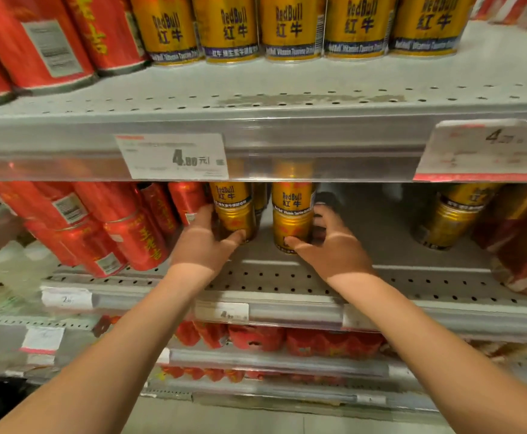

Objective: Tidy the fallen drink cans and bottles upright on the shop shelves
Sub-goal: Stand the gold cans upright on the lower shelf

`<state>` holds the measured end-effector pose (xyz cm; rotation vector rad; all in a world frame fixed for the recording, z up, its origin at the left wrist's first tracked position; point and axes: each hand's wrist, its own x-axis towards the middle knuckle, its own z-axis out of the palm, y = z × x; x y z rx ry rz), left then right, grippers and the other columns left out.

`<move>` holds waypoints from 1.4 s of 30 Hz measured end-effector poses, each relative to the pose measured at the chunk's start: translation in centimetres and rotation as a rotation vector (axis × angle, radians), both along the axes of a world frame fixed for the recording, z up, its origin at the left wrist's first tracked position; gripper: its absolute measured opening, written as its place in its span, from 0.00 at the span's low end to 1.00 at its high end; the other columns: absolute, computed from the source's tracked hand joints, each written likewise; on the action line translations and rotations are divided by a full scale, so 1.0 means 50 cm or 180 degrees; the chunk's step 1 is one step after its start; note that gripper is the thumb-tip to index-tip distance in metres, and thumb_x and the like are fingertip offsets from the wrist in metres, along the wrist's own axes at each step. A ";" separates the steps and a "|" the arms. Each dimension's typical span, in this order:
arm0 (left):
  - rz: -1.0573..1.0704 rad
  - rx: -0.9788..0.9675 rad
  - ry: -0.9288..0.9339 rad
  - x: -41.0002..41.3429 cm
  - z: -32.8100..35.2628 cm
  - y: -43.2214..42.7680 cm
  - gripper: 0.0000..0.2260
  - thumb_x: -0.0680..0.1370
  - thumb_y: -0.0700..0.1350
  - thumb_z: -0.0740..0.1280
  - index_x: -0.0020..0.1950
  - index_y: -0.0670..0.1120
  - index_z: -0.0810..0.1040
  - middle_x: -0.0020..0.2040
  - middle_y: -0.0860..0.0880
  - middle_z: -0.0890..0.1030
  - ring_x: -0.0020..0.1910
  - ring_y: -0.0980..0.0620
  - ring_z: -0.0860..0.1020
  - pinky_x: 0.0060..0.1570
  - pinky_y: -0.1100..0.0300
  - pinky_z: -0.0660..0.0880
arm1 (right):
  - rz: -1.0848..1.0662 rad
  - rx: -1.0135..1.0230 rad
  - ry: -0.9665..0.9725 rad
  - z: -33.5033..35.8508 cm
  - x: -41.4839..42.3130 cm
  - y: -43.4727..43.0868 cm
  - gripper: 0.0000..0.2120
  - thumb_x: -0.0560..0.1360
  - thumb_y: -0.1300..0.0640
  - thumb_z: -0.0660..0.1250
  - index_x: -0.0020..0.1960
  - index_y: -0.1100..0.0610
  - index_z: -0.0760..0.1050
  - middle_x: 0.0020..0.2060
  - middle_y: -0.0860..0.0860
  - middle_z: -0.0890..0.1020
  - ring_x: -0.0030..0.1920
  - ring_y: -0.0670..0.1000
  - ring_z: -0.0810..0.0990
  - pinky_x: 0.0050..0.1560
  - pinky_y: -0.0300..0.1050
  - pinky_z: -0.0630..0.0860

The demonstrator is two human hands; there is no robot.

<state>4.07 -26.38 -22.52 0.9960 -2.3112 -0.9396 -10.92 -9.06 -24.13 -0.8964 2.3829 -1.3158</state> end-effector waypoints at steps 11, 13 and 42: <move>-0.0253 0.0220 0.0180 -0.004 -0.018 -0.046 0.26 0.71 0.55 0.78 0.66 0.57 0.73 0.51 0.59 0.79 0.52 0.55 0.80 0.53 0.61 0.72 | -0.0338 -0.0219 -0.0139 -0.002 0.045 -0.061 0.29 0.72 0.46 0.76 0.70 0.46 0.70 0.60 0.45 0.82 0.55 0.46 0.80 0.56 0.43 0.74; -0.0259 0.0258 0.0178 -0.005 -0.022 -0.046 0.26 0.72 0.55 0.77 0.67 0.57 0.73 0.52 0.58 0.81 0.53 0.55 0.80 0.54 0.61 0.73 | -0.0307 -0.0191 -0.0201 0.000 0.045 -0.066 0.30 0.72 0.46 0.76 0.70 0.46 0.69 0.61 0.45 0.81 0.57 0.47 0.81 0.59 0.45 0.75; -0.1198 0.0358 0.0458 -0.290 0.054 0.326 0.16 0.77 0.58 0.71 0.61 0.62 0.70 0.52 0.62 0.78 0.54 0.61 0.78 0.56 0.58 0.74 | -0.1452 0.0326 -0.0182 0.017 -0.146 0.322 0.30 0.74 0.55 0.71 0.72 0.55 0.64 0.63 0.58 0.75 0.61 0.62 0.76 0.60 0.49 0.73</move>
